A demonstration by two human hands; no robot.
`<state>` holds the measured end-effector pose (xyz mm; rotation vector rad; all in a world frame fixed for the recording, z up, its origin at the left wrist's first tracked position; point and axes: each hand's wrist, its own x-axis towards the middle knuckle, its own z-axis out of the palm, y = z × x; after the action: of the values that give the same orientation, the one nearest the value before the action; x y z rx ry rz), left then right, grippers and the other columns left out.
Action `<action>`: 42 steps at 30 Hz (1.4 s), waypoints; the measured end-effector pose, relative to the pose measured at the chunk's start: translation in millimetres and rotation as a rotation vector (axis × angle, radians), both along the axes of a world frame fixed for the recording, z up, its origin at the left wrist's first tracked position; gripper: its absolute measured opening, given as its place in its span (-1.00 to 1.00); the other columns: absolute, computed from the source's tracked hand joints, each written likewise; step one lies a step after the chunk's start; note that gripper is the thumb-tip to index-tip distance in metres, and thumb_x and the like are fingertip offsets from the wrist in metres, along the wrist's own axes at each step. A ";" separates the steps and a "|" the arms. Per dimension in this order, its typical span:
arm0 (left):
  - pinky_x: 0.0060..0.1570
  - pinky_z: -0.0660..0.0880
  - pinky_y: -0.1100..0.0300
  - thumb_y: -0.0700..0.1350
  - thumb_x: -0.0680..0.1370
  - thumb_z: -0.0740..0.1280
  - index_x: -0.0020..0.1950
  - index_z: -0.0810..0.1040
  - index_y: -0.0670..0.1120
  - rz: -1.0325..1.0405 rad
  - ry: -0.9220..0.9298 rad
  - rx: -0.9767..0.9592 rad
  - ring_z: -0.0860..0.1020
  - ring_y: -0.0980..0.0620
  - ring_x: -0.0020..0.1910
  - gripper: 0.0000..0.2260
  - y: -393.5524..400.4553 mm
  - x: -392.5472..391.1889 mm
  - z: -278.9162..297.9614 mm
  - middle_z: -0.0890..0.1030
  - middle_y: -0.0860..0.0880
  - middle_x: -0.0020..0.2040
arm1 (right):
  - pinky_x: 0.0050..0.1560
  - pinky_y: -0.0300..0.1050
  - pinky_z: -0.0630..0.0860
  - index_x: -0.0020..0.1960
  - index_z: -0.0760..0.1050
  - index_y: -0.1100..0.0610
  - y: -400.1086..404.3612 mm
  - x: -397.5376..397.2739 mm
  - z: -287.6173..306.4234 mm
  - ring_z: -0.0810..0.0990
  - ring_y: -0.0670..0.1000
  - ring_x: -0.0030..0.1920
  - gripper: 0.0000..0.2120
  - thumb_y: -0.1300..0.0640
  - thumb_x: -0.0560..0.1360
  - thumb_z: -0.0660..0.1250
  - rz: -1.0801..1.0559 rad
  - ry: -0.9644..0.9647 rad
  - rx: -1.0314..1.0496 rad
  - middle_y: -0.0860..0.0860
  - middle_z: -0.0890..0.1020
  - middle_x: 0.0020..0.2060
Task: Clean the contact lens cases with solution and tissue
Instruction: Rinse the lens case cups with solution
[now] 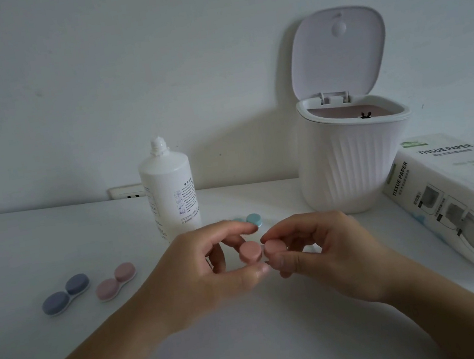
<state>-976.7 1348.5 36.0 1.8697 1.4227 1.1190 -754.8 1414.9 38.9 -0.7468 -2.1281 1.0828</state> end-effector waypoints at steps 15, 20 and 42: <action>-0.41 0.28 0.14 0.20 0.32 0.54 -0.12 0.68 0.06 -0.084 -0.066 -0.030 0.33 0.02 -0.43 -0.72 8.0 -11.1 -2.3 0.41 -0.15 -0.42 | -0.11 -0.36 0.56 0.01 0.65 -0.13 -1.9 -0.3 0.5 0.69 -0.11 -0.23 -0.85 -0.01 0.45 0.52 0.016 -0.035 0.018 -0.16 0.71 -0.16; -0.39 0.25 0.15 0.19 0.32 0.57 -0.10 0.69 0.03 -0.116 -0.096 -0.063 0.30 -0.02 -0.41 -0.69 9.3 -12.7 -3.2 0.42 -0.17 -0.41 | -0.09 -0.40 0.52 0.00 0.66 -0.10 -3.2 0.0 1.2 0.68 -0.13 -0.23 -0.86 0.07 0.47 0.52 0.029 -0.035 0.018 -0.17 0.70 -0.19; -0.40 0.28 0.44 -0.07 0.38 0.61 -0.17 0.67 0.15 0.147 0.158 0.091 0.37 0.18 -0.44 -0.82 15.3 -6.5 -11.7 0.57 0.28 -0.25 | -0.12 -0.51 0.42 0.06 0.56 -0.31 8.5 4.2 -1.3 0.64 -0.29 -0.13 -0.70 -0.03 0.42 0.54 -0.149 -0.191 0.109 -0.39 0.67 -0.12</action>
<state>-983.2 1363.8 24.2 1.9807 1.6454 1.1434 -750.6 1423.5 37.6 -0.9724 -2.2291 0.8396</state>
